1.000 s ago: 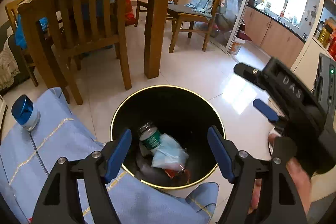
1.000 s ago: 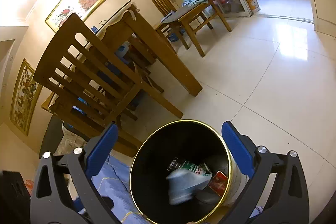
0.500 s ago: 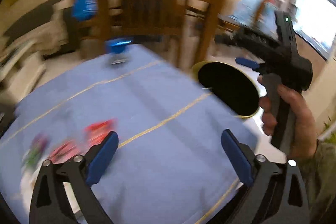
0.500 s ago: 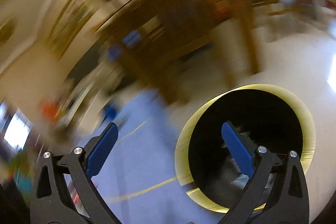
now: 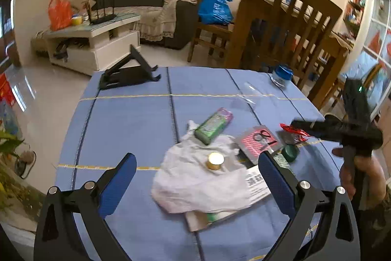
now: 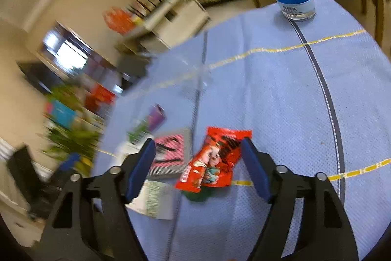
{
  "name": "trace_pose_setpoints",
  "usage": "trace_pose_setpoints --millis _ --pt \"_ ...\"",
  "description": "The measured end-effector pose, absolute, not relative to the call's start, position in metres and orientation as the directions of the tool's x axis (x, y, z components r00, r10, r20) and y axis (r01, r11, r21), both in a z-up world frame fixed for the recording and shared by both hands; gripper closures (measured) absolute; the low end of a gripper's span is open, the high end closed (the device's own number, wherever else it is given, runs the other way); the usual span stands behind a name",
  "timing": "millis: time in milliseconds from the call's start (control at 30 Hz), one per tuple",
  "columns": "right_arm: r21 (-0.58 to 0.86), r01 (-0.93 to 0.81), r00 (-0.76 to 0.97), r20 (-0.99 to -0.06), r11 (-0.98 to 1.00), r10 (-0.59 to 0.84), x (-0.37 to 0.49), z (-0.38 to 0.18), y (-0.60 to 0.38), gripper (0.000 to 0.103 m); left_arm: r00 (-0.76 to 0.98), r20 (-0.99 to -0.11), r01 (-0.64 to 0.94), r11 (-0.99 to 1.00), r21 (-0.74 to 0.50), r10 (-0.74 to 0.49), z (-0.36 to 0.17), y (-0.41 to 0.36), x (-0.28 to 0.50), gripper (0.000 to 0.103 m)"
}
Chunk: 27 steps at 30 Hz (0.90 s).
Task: Collect trash
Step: 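Grasp the red snack wrapper with the right tool while the left tool grasps the clear plastic cup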
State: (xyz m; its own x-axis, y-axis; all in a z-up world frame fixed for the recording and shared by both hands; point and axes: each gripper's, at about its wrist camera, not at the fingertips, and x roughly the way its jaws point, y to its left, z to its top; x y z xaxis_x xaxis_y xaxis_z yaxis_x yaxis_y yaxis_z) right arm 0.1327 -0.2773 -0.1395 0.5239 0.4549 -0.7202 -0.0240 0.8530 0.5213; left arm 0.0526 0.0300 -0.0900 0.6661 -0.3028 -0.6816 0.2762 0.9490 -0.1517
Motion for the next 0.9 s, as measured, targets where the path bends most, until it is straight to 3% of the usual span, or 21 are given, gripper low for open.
trace_pose_setpoints --millis 67,133,167,500,633,800,900 --pt "0.42 -0.02 0.505 -0.779 0.907 0.371 0.129 -0.144 -0.262 0.044 0.669 -0.677 0.271 0.949 -0.16 -0.305 -0.09 0.034 0.055 0.007" --pt "0.296 -0.014 0.527 -0.81 0.955 0.258 0.121 -0.144 -0.249 0.071 0.671 -0.675 0.272 0.949 -0.162 -0.307 -0.092 0.034 0.057 0.007" --pt "0.309 -0.012 0.533 -0.803 0.951 0.268 0.119 -0.143 -0.25 0.075 0.671 -0.675 0.273 0.949 -0.16 -0.307 -0.092 0.033 0.057 0.007" --pt "0.465 0.081 0.686 -0.667 0.882 0.289 0.097 -0.122 -0.321 0.075 0.633 -0.673 0.408 0.904 -0.131 -0.383 -0.076 -0.04 0.113 0.007" --pt "0.495 0.109 0.69 -0.662 0.862 0.293 0.093 -0.124 -0.339 0.075 0.545 -0.71 0.616 0.787 -0.021 -0.445 -0.085 -0.112 0.151 0.007" --pt "0.509 0.11 0.705 -0.645 0.854 0.294 0.09 -0.12 -0.349 0.075 0.493 -0.785 0.738 0.659 0.148 -0.375 -0.117 -0.166 0.186 0.007" --pt "0.527 0.11 0.71 -0.635 0.842 0.305 0.091 -0.12 -0.352 0.075 0.439 -0.818 0.754 0.648 0.111 -0.371 -0.131 -0.175 0.207 0.007"
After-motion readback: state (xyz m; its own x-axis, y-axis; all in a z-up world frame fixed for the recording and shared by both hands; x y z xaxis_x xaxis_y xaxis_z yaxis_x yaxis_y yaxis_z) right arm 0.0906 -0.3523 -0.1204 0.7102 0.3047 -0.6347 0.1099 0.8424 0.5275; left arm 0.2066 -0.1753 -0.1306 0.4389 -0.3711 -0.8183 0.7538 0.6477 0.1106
